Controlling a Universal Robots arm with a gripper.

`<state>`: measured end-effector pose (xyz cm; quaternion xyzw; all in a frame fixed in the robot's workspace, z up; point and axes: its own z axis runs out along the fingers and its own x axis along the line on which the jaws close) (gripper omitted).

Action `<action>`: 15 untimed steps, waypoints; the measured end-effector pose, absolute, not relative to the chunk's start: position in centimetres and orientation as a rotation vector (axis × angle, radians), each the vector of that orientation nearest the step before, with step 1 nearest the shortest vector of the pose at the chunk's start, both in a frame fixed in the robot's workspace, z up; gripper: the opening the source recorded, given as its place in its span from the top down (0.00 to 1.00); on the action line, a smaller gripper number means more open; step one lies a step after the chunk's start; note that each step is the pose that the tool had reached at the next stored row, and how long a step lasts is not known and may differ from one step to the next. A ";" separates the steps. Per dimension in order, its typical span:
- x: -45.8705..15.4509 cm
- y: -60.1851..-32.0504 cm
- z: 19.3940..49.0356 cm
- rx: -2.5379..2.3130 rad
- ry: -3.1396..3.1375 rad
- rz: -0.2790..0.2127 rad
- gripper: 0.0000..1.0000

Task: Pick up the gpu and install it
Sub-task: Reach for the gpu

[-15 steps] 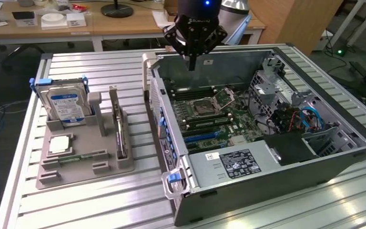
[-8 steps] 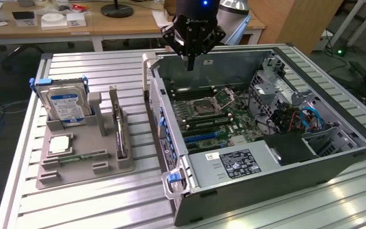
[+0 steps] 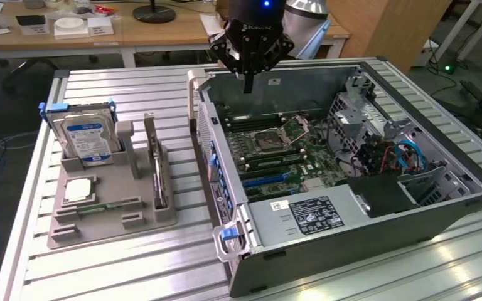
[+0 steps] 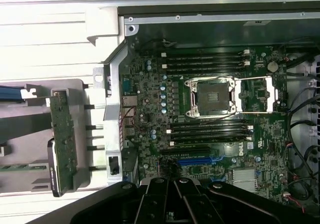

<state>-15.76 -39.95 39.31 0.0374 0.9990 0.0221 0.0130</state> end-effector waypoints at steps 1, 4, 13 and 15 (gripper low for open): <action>-15.8 -40.0 39.3 0.117 3.113 0.069 0.90; -16.0 -40.0 39.3 0.117 3.112 0.069 0.90; -16.6 -40.0 39.3 0.116 3.113 0.069 0.90; -16.8 -40.0 39.3 0.116 3.113 0.069 0.90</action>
